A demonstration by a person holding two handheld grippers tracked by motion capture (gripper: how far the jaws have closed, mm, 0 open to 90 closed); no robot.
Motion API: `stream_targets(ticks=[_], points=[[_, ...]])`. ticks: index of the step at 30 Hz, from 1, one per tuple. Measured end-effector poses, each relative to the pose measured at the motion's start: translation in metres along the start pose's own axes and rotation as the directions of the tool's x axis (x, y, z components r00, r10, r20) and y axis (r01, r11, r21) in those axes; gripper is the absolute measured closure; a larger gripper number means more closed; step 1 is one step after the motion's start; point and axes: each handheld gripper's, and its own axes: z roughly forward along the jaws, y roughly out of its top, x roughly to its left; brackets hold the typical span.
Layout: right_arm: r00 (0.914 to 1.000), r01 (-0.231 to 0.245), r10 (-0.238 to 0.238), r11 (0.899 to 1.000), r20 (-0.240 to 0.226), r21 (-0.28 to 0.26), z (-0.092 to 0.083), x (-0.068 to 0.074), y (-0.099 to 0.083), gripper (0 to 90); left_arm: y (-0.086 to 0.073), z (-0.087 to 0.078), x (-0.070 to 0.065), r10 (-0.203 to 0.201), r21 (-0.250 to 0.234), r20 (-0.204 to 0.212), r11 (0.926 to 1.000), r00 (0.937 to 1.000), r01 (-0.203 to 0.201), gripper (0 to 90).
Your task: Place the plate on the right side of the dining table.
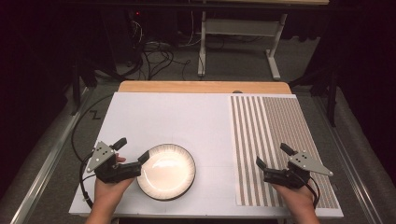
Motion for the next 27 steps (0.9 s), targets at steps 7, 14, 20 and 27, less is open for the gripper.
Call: stream_targets(ticks=[7, 14, 20, 27], points=[[0.9999, -0.008, 0.008, 1.0, 0.014, -0.025, -0.0038, -0.0006, 0.0013, 0.9, 0.0017, -0.0019, -0.0035, 0.025, -0.016, -0.001, 0.9996, 0.9997, -0.025, 4.6], [0.9999, -0.006, 0.007, 1.0, 0.012, -0.027, -0.0045, -0.0006, 0.0023, 0.9, 0.0012, -0.0003, -0.0022, 0.029, 0.013, -0.003, 0.9995, 0.9996, -0.029, 6.2], [1.0, 0.002, -0.002, 1.0, 0.004, -0.028, -0.0038, 0.0003, 0.0023, 0.9, -0.0021, 0.0023, -0.0009, 0.047, 0.041, -0.012, 0.9981, 0.9988, -0.046, 15.0], [1.0, -0.004, 0.004, 1.0, 0.008, -0.022, -0.0043, -0.0014, 0.0023, 0.9, -0.0041, 0.0042, 0.0005, 0.041, 0.057, -0.018, 0.9976, 0.999, -0.04, 12.4]])
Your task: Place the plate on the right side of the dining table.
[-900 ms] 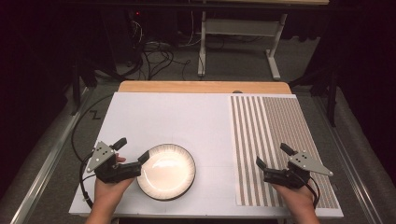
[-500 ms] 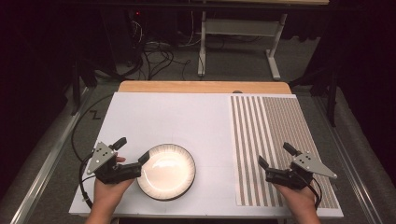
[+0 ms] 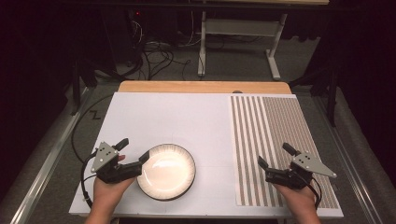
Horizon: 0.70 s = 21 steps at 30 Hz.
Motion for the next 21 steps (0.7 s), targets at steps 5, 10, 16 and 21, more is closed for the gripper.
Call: stream_targets(ticks=[5, 10, 16, 21], points=[[1.0, 0.009, -0.009, 1.0, -0.001, 0.005, 0.002, 0.003, 0.002, 0.9, 0.0, 0.001, -0.003, 0.001, -0.003, 0.016, 1.0, 0.9999, -0.001, 11.3], [0.9994, 0.029, -0.029, 0.999, -0.018, 0.013, 0.006, 0.01, 0.004, 0.9, -0.001, 0.002, -0.003, -0.005, 0.005, 0.011, 1.0, 0.9999, 0.005, 11.1], [0.9981, 0.038, -0.037, 0.999, -0.049, 0.029, 0.017, 0.022, 0.006, 0.9, -0.001, 0.003, -0.003, -0.004, -0.006, 0.005, 1.0, 1.0, 0.004, 10.5], [0.9959, 0.057, -0.055, 0.998, -0.072, 0.03, 0.026, 0.033, 0.009, 0.9, -0.001, 0.003, -0.003, 0.0, 0.008, -0.007, 1.0, 1.0, 0.0, 5.5]])
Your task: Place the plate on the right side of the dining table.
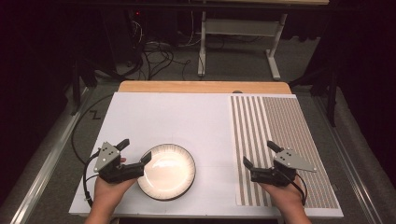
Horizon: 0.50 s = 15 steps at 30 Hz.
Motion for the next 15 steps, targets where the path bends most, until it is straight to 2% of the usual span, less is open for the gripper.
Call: stream_targets(ticks=[1, 5, 7, 15], points=[[0.9999, 0.013, -0.013, 1.0, -0.007, 0.001, 0.005, 0.005, 0.003, 0.9, 0.0, 0.0, 0.0, -0.003, 0.001, 0.003, 1.0, 1.0, 0.003, 4.7], [0.9996, 0.012, -0.012, 1.0, -0.025, 0.004, 0.013, 0.012, 0.008, 1.0, 0.0, 0.0, 0.0, -0.006, 0.01, 0.012, 0.9999, 0.9999, 0.006, 3.7], [0.9988, 0.029, -0.028, 0.999, -0.041, 0.015, 0.022, 0.017, 0.011, 0.9, 0.0, 0.001, 0.0, -0.006, 0.014, 0.016, 0.9999, 0.9999, 0.006, 3.1], [0.9957, 0.045, -0.042, 0.998, -0.083, 0.036, 0.039, 0.026, 0.024, 1.4, 0.002, 0.0, -0.001, 0.005, 0.015, 0.043, 0.9999, 0.9991, -0.006, 0.5]])
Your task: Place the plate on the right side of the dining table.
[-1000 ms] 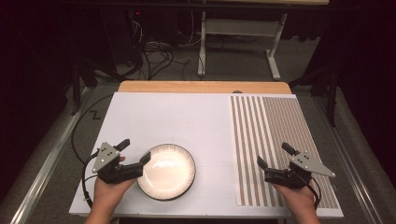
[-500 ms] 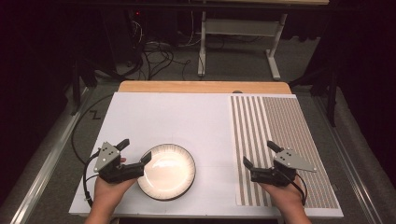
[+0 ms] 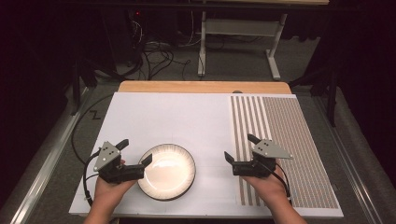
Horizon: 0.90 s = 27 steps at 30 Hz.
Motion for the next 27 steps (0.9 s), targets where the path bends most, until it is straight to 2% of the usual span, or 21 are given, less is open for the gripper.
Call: stream_targets(ticks=[5, 17, 24, 27], points=[[0.9996, 0.011, -0.01, 1.0, -0.027, 0.008, 0.014, 0.008, 0.011, 1.4, 0.001, 0.0, -0.002, 0.011, 0.0, 0.003, 0.9999, 0.9999, -0.011, 0.5], [0.9947, 0.059, -0.057, 0.998, -0.086, 0.024, 0.041, 0.032, 0.033, 1.5, 0.001, -0.001, -0.001, 0.006, -0.005, 0.008, 1.0, 0.9999, -0.006, 0.5], [0.9917, 0.067, -0.063, 0.997, -0.112, 0.031, 0.051, 0.038, 0.035, 1.6, 0.002, -0.002, 0.0, 0.002, -0.004, 0.015, 1.0, 0.9999, -0.002, 0.5], [0.9918, 0.053, -0.049, 0.998, -0.118, 0.033, 0.054, 0.039, 0.033, 1.7, 0.002, -0.003, 0.0, -0.005, -0.002, 0.019, 1.0, 0.9998, 0.005, 0.6]])
